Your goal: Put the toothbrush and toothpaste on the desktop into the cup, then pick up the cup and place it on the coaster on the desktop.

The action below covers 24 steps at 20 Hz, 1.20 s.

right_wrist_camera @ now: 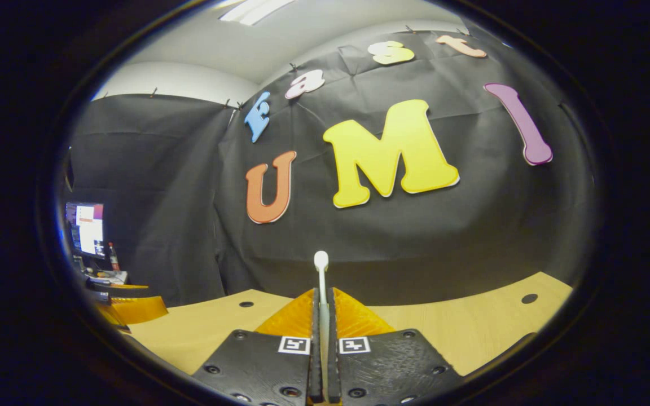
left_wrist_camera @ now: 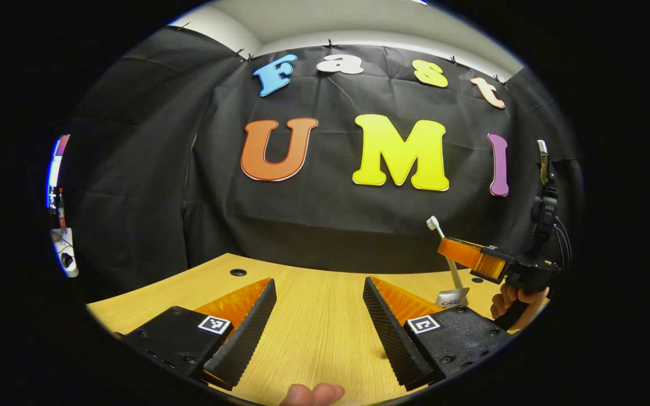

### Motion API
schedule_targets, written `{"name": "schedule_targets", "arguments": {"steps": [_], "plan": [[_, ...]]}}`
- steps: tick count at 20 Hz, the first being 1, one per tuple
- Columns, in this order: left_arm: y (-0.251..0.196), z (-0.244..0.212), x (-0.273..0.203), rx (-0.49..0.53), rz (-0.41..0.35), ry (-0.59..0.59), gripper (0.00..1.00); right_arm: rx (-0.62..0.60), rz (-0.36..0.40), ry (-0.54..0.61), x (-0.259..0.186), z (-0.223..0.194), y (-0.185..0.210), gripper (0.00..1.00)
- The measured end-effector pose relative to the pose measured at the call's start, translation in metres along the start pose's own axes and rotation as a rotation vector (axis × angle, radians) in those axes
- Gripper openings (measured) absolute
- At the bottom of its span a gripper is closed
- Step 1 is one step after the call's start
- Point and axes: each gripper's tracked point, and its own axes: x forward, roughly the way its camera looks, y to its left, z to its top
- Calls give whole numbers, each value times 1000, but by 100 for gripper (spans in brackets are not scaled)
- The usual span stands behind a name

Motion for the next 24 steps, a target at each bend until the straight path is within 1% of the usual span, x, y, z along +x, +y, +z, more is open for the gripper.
{"name": "schedule_targets", "arguments": {"steps": [1, 2, 8, 16, 24], "plan": [[0, -2, 1, -3, -2, 4, 100, -2, 4, 0, 0, 0, 1, 4], [0, -2, 2, -5, -2, 6, 98, -4, 7, 1, 0, 0, 2, 4], [1, -2, 1, -5, 2, 8, 98, 6, 13, 32, 0, -10, 4, 4], [-4, -2, -1, -17, -8, 8, 98, 9, 13, 13, -11, 7, 2, 4], [-14, 3, -3, -19, -25, -2, 98, -4, 17, 70, -22, -10, 0, 4]]}}
